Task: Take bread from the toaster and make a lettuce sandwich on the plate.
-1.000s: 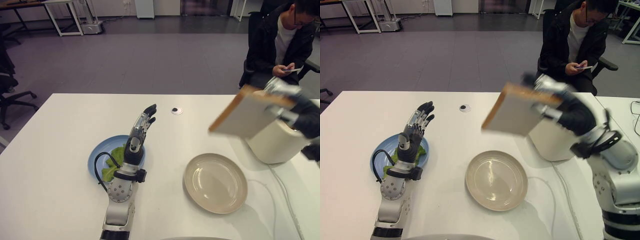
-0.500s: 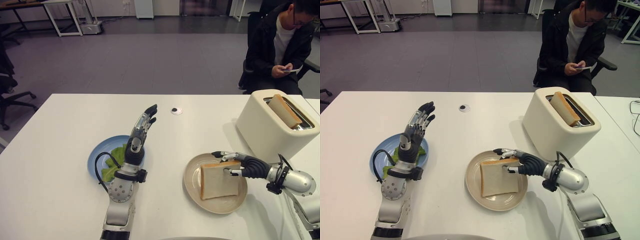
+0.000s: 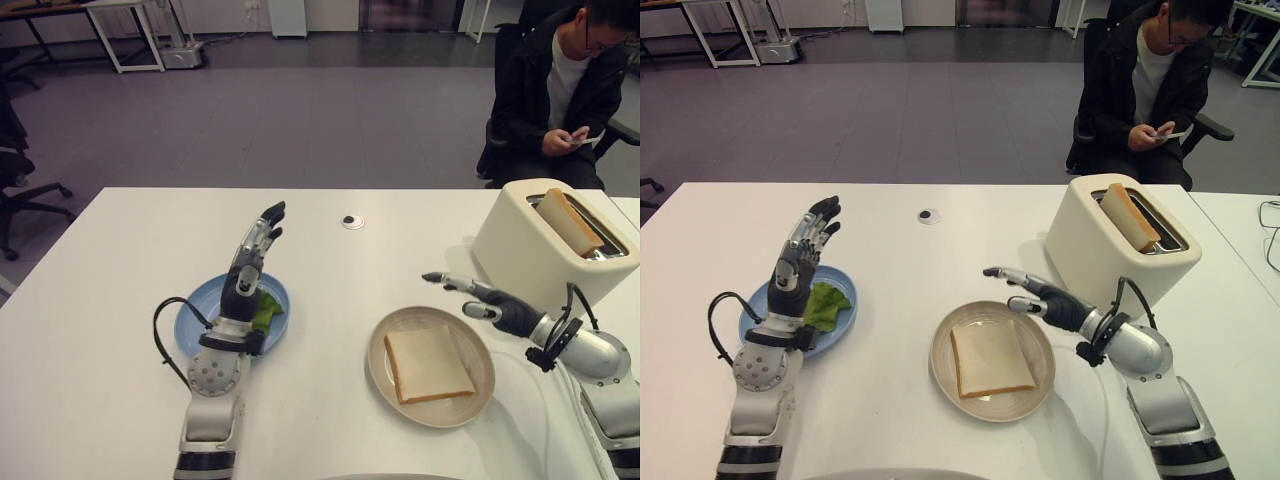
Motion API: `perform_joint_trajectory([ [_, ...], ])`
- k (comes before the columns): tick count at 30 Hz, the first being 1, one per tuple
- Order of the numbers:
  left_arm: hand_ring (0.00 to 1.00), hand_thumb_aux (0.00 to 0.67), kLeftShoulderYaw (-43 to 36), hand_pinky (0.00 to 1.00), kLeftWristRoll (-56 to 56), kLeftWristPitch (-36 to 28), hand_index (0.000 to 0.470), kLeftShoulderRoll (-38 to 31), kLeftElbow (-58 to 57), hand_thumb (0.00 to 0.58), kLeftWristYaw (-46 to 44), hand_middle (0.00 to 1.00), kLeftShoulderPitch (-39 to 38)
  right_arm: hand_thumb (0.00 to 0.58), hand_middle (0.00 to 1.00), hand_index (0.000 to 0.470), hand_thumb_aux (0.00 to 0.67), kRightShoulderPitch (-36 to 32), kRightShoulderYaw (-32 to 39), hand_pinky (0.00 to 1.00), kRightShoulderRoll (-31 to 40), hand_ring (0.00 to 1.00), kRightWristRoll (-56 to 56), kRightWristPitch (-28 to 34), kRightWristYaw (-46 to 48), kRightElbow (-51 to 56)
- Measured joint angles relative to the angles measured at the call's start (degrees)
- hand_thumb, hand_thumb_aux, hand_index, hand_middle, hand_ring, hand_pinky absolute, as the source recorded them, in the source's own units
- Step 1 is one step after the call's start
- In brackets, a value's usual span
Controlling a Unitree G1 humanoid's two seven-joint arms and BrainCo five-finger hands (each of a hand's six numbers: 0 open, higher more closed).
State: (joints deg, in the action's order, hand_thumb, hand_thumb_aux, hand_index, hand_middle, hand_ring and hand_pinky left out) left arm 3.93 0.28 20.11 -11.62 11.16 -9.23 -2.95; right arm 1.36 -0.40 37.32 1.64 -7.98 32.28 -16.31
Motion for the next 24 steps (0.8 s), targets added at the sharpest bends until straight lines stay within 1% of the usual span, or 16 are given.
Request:
perform_joint_trajectory([
  [1, 0.0, 0.0, 0.7, 0.0, 3.09, -0.18, 0.0, -1.58, -1.05, 0.0, 0.66, 0.0, 0.32, 0.0, 0.0, 0.0, 0.0, -0.75, -0.44, 0.0, -0.78, 0.0, 0.09, -0.16, -1.03, -0.04],
  [2, 0.0, 0.0, 1.48, 0.0, 7.64, -0.76, 0.0, -4.86, -2.92, 0.0, 1.75, 0.0, 1.0, 0.0, 0.0, 0.0, 0.0, -1.67, -1.15, 0.0, -1.91, 0.0, 0.39, -0.21, -2.23, -0.04],
  [4, 0.0, 0.0, 3.11, 0.0, 20.47, -3.41, 0.0, -13.68, -8.45, 0.0, 4.72, 0.0, 1.87, 0.0, 0.0, 0.0, 0.0, -3.22, -3.19, 0.0, -4.17, 0.0, 2.19, -0.01, -4.71, -0.02],
  [7, 0.0, 0.0, 1.16, 0.0, 35.47, -8.31, 0.0, -21.51, -12.76, 0.0, 7.44, 0.0, 1.61, 0.0, 0.0, 0.0, 0.0, -3.67, -4.69, 0.0, -5.76, 0.0, 3.61, 0.59, -5.57, 0.18],
  [8, 0.0, 0.0, -0.08, 0.0, 39.7, -10.18, 0.0, -23.18, -13.7, 0.0, 7.69, 0.0, 1.21, 0.0, 0.0, 0.0, 0.0, -3.72, -4.79, 0.0, -5.92, 0.0, 4.27, 0.79, -5.56, 0.4],
  [10, 0.0, 0.0, -2.27, 0.0, 44.48, -12.65, 0.0, -24.9, -14.75, 0.0, 7.76, 0.0, 0.3, 0.0, 0.0, 0.0, 0.0, -3.77, -5.3, 0.0, -5.95, 0.0, 4.76, 1.1, -5.52, 0.74],
  [12, 0.0, 0.0, -4.47, 0.0, 47.08, -14.46, 0.0, -25.41, -15.67, 0.0, 7.66, 0.0, -0.47, 0.0, 0.0, 0.0, 0.0, -3.99, -6.07, 0.0, -5.95, 0.0, 5.12, 1.17, -5.48, 1.14],
  [15, 0.0, 0.0, -6.18, 0.0, 48.1, -15.55, 0.0, -25.5, -16.4, 0.0, 7.51, 0.0, -0.72, 0.0, 0.0, 0.0, 0.0, -4.58, -6.43, 0.0, -5.95, 0.0, 5.14, 1.18, -5.47, 1.87],
  [16, 0.0, 0.102, -6.75, 0.0, 48.12, -15.69, 0.072, -25.67, -17.05, 0.164, 7.52, 0.0, -0.65, 0.0, 0.0, 0.0, 0.0, -4.74, -6.64, 0.0, -5.95, 0.0, 5.14, 1.19, -5.48, 2.14],
  [17, 0.0, 0.357, -7.41, 0.0, 48.18, -15.76, 0.251, -25.83, -17.89, 0.454, 7.51, 0.0, -0.65, 0.0, 0.0, 0.0, 0.0, -4.85, -6.86, 0.0, -5.95, 0.0, 5.14, 1.2, -5.5, 2.43],
  [18, 0.0, 0.47, -7.99, 0.0, 48.25, -15.81, 0.33, -25.99, -18.46, 0.528, 7.5, 0.0, -0.66, 0.0, 0.0, 0.0, 0.0, -4.9, -6.96, 0.0, -5.95, 0.0, 5.14, 1.2, -5.53, 2.65],
  [19, 0.0, 0.67, -8.27, 0.0, 48.33, -15.82, 0.47, -26.26, -18.64, 0.58, 7.73, 0.0, -0.58, 0.0, 0.0, 0.0, 0.0, -4.94, -7.01, 0.0, -5.95, 0.0, 5.14, 1.22, -5.54, 2.85],
  [24, 0.0, 0.67, -8.57, 0.0, 48.14, -15.92, 0.47, -27.3, -17.22, 0.58, 8.82, 0.0, 0.81, 0.0, 0.0, 0.0, 0.0, -5.36, -7.19, 0.0, -5.96, 0.0, 5.14, 1.21, -5.57, 3.3],
])
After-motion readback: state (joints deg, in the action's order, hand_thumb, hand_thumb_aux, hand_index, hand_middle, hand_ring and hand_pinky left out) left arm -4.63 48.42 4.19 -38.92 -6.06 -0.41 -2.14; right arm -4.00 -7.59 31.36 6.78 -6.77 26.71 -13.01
